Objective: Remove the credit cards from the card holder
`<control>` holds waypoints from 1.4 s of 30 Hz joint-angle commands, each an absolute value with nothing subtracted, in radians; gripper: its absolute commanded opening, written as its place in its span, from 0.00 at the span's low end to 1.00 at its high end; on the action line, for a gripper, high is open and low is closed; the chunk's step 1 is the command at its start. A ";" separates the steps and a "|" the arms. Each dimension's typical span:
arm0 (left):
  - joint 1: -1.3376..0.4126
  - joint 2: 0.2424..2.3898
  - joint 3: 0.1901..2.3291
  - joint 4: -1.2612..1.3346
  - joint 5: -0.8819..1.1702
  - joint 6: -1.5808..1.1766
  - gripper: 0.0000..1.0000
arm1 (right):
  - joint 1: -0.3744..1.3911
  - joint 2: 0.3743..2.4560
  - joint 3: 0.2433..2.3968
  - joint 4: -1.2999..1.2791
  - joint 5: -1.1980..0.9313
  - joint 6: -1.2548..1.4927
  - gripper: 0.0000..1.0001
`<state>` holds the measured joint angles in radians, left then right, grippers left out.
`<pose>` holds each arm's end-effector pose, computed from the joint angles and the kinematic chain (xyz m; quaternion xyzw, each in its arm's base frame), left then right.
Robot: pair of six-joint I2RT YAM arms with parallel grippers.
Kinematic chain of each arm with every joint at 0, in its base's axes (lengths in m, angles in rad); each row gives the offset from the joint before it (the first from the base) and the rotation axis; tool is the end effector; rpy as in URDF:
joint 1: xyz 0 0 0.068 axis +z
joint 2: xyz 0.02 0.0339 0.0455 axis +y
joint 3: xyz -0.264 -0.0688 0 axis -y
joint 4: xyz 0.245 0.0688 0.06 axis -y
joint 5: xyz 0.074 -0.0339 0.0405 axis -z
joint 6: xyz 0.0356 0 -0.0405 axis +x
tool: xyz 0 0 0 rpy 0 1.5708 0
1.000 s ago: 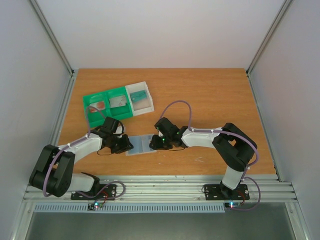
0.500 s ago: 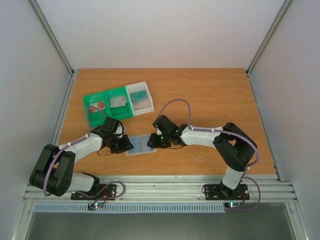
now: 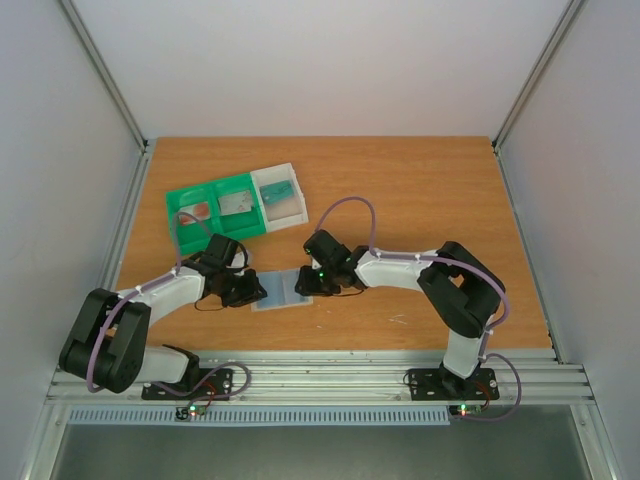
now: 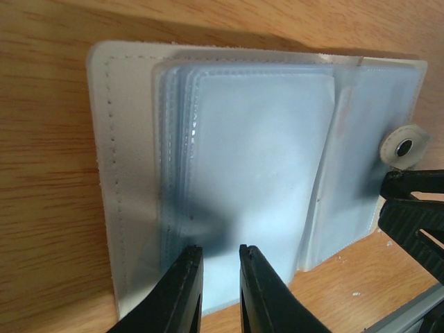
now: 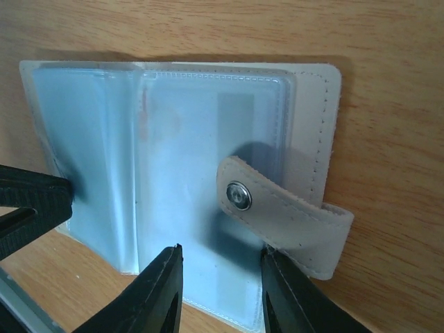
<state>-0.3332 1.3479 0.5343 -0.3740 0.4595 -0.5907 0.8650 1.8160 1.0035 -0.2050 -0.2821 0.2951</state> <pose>0.1962 -0.0846 0.1359 -0.0797 0.9536 -0.2828 0.0663 0.2214 0.2751 0.1409 -0.3046 0.9032 0.2613 0.1521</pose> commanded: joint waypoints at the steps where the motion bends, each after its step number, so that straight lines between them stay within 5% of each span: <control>1: -0.335 1.354 0.510 -0.339 0.449 -0.582 0.17 | 0.873 1.839 1.033 -0.222 -0.280 0.295 0.34; 34: -0.334 1.285 0.517 -0.370 0.459 -0.613 0.17 | 0.873 1.854 0.970 0.249 -0.617 0.479 0.35; 42: -0.335 1.233 0.552 -0.448 0.413 -0.617 0.23 | 0.873 1.741 0.948 -0.059 -0.388 0.342 0.35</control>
